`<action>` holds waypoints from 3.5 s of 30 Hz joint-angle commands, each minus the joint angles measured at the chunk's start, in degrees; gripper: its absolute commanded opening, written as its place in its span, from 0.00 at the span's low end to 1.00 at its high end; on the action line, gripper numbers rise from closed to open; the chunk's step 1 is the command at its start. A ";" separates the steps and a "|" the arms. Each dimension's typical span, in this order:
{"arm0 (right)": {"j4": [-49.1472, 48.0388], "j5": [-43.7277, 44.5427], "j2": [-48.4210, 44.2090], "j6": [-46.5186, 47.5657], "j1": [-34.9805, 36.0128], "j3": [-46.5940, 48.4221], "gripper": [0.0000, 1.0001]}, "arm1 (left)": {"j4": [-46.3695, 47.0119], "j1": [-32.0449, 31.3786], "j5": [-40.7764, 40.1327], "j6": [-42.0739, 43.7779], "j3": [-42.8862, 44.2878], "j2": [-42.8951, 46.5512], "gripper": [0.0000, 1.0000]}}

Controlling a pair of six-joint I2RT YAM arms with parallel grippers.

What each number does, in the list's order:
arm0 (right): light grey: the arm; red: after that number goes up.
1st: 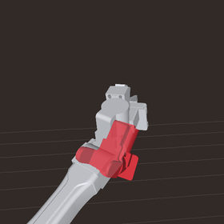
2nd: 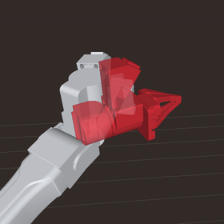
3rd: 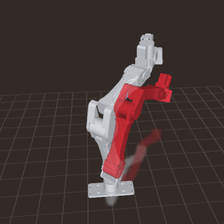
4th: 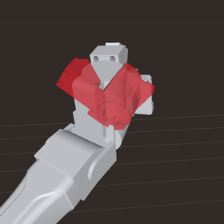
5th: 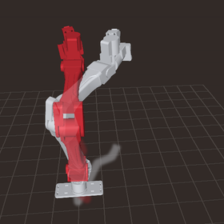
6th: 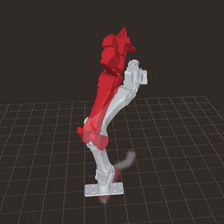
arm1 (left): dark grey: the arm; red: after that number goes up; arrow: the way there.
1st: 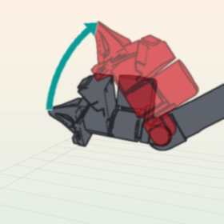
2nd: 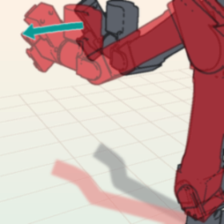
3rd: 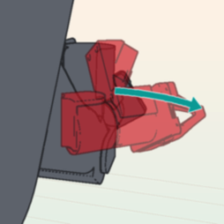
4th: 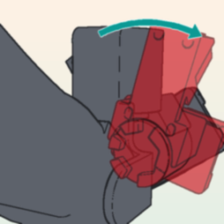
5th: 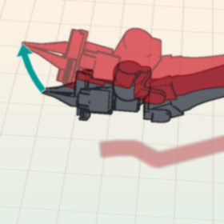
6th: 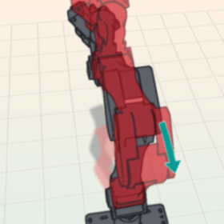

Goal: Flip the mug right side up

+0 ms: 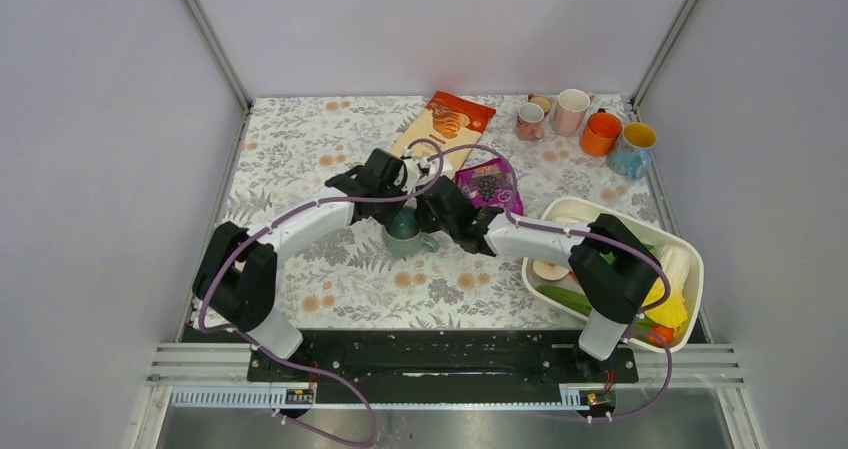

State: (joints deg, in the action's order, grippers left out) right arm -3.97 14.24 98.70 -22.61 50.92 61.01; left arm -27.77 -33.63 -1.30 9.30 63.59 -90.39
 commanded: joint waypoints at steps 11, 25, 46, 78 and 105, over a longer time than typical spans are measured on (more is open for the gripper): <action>-0.94 0.84 1.75 5.15 -0.91 -2.25 0.00 | 7.83 3.81 15.39 -1.72 2.89 3.91 0.34; -0.38 1.31 -1.43 7.22 -1.75 -2.22 0.00 | 3.33 9.30 26.69 -1.12 5.06 8.26 0.69; 9.75 -0.25 -16.04 20.15 -18.64 7.95 0.00 | -1.56 24.79 27.60 2.68 6.78 14.35 0.94; 17.14 -4.07 17.08 28.59 -54.34 37.28 0.00 | -9.75 30.06 28.16 10.15 11.75 6.55 0.96; 35.77 -5.27 32.36 34.94 -53.73 58.77 0.00 | -10.88 31.26 27.82 10.90 14.13 5.27 0.96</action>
State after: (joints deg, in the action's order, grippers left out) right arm 31.40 9.37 133.19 11.38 -3.57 117.75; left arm -39.40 -2.72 25.50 18.74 75.42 -85.38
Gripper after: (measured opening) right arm 0.107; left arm 0.955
